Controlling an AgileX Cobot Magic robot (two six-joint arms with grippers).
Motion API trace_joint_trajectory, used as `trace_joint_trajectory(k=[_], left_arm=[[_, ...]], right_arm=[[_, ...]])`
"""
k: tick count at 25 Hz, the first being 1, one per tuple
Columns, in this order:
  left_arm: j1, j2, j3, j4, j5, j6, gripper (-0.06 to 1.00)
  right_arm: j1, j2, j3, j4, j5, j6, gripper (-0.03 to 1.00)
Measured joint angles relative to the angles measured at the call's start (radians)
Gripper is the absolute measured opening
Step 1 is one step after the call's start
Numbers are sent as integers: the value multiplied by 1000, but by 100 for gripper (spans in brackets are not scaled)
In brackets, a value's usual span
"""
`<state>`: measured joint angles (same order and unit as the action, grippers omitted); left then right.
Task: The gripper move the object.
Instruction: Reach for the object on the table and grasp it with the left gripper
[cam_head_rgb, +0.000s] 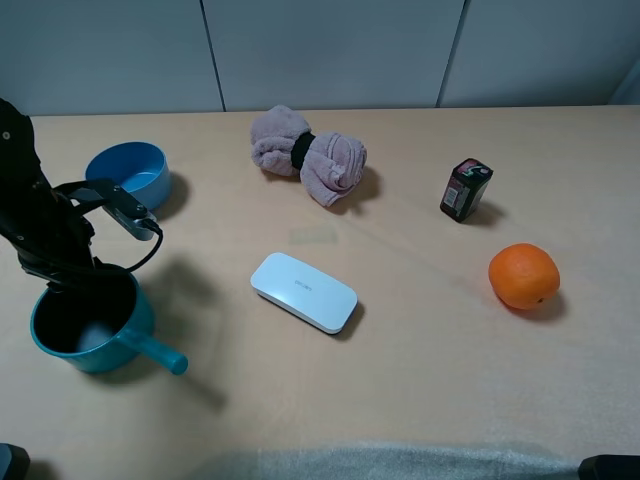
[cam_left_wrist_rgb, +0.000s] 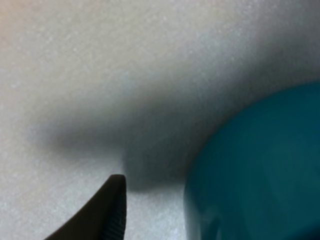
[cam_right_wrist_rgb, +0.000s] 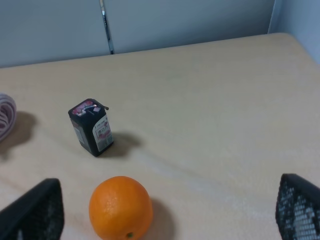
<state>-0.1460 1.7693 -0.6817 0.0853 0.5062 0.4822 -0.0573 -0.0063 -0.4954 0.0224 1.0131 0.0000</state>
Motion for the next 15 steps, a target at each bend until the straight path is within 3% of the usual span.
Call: trace_joint_trajectory(k=[6, 11, 15], left_arm=[[0, 0, 0, 0, 0, -3, 42], [0, 0, 0, 0, 4, -17, 26], [0, 0, 0, 0, 6, -17, 19]], right_arm=[[0, 0, 0, 0, 0, 0, 67], [0, 0, 0, 0, 0, 0, 67], [0, 0, 0, 0, 0, 0, 67]])
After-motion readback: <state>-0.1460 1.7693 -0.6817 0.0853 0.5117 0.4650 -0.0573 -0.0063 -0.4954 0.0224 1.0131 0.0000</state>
